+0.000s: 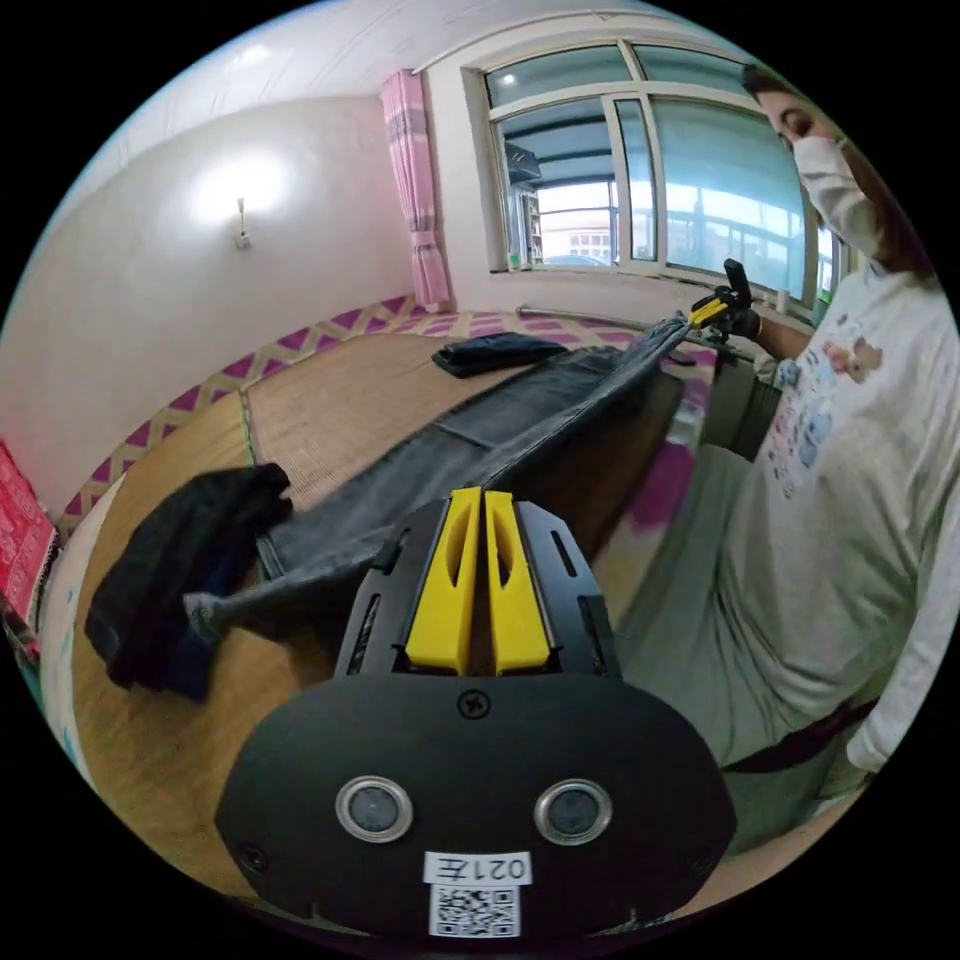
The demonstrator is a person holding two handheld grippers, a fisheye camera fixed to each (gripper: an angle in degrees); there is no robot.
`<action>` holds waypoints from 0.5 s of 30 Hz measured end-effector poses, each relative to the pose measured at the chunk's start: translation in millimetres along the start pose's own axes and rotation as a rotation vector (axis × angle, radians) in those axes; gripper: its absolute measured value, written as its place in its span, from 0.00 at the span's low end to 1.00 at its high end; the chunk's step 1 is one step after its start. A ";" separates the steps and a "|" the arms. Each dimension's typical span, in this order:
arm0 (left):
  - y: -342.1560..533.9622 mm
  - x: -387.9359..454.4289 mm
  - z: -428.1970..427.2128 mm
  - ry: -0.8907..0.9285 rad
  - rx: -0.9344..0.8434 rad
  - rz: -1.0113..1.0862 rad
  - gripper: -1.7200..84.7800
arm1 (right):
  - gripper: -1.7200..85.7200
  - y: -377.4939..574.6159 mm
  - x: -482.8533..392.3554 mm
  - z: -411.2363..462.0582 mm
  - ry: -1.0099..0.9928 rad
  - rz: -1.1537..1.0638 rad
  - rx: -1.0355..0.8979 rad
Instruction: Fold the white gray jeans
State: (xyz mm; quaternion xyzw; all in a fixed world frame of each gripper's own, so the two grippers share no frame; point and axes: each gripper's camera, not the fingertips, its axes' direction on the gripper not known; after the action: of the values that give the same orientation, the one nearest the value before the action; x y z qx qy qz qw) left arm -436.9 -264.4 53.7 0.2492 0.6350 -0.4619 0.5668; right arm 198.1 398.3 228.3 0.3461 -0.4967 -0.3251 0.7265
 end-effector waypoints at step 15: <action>46.7 4.0 -53.4 0.008 0.037 -0.228 0.01 | 0.02 76.2 -14.4 8.5 -0.133 0.199 -0.012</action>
State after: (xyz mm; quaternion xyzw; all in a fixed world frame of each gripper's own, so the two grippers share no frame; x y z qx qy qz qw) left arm -424.8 -197.8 32.0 0.1874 0.6530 -0.5340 0.5033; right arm 195.7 450.4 286.4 0.2683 -0.5738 -0.2766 0.7227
